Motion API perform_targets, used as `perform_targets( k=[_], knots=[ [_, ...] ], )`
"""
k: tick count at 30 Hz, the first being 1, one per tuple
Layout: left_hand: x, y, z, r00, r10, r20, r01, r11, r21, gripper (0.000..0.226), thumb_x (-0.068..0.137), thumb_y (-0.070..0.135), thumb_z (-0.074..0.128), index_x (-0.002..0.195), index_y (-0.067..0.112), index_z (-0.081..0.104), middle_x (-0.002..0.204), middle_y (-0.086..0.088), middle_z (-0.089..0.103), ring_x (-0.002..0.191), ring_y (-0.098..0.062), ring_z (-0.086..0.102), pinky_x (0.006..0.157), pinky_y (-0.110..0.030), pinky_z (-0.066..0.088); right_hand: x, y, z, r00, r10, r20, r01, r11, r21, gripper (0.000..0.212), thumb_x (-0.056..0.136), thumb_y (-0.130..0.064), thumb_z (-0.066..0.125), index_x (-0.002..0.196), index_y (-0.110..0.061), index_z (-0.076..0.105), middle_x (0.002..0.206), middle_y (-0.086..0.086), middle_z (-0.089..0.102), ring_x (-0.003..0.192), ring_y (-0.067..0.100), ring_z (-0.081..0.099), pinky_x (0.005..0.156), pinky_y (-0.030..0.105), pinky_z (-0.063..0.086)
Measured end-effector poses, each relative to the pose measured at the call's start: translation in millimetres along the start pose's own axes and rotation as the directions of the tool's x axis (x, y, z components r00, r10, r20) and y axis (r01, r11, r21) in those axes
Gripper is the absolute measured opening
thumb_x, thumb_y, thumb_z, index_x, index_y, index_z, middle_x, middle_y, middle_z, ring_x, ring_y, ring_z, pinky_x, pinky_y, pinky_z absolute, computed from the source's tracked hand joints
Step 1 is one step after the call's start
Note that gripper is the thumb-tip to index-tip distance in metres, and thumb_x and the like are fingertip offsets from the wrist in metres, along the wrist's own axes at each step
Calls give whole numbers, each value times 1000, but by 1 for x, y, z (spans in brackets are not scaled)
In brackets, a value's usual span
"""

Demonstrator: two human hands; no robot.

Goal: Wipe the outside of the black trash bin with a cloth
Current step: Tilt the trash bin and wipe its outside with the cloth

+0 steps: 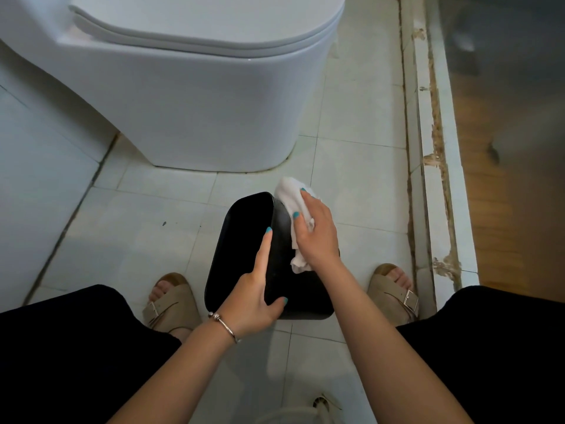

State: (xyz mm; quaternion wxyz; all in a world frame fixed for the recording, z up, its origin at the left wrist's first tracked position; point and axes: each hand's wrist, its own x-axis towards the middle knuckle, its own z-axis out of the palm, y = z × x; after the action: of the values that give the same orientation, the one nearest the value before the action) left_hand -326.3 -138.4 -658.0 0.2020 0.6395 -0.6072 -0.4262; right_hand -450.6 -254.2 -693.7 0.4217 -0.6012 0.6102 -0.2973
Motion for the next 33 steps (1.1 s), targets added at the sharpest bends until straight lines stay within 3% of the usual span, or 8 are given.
perform_targets(
  k=[2,5,10,17,23,28,30,33],
  knots=[
    [0,-4,-1,1000,3,-15,-4,1000,-21,117,80,13,69,142,46,-24,53,-6,53,43,-17,52,43,-29,42,0,12,0,1000,19,-17,-19,1000,-10,47,98,-23,49,144,-30,41,150,-3,36,139,9,32,96,10,21],
    [-1,-7,0,999,8,-45,-10,998,-63,116,79,11,70,143,45,-20,64,4,60,52,-9,58,51,-14,43,1,27,-1,997,76,-6,-76,997,-32,47,98,-26,47,144,-33,40,151,-4,34,138,11,33,98,16,24],
    [-1,-13,1,998,-9,-66,2,994,-108,117,78,13,71,143,51,-19,98,-8,69,75,-16,68,73,-36,58,3,54,-9,982,188,-23,-189,980,-69,48,98,-25,47,145,-30,38,152,0,33,138,17,34,106,26,28],
    [1,-6,4,998,2,-67,-12,989,-146,117,79,9,71,142,53,-18,117,4,58,93,-17,67,85,-35,57,-1,68,-16,928,358,-100,-361,932,-12,49,99,-27,45,147,-31,36,153,1,31,137,22,37,108,36,32],
    [-1,-6,3,997,-3,-74,-9,987,-159,118,79,8,72,143,52,-17,114,10,58,91,-13,68,82,-33,57,-8,55,-12,915,387,-112,-394,918,-42,50,100,-30,42,148,-36,31,155,-5,26,136,19,38,105,38,32],
    [0,-7,5,998,-16,-68,6,989,-147,118,77,9,71,142,53,-16,92,-16,69,68,-26,67,66,-46,56,-28,27,-1,949,301,-95,-305,952,-28,53,99,-29,43,149,-38,26,156,-8,22,135,14,36,102,32,33],
    [2,-6,4,998,-9,-55,1,992,-128,118,77,8,71,142,52,-17,80,-19,67,58,-25,63,59,-43,55,-39,13,4,959,266,-99,-265,964,23,55,98,-28,44,148,-41,25,156,-10,21,135,10,34,99,28,31],
    [9,-3,1,999,7,-33,-10,997,-75,119,77,8,70,143,48,-20,65,-10,63,52,-18,59,52,-32,51,-55,-7,9,975,207,-79,-200,976,85,57,98,-27,46,148,-44,24,157,-13,19,127,0,34,94,17,30]
  ],
)
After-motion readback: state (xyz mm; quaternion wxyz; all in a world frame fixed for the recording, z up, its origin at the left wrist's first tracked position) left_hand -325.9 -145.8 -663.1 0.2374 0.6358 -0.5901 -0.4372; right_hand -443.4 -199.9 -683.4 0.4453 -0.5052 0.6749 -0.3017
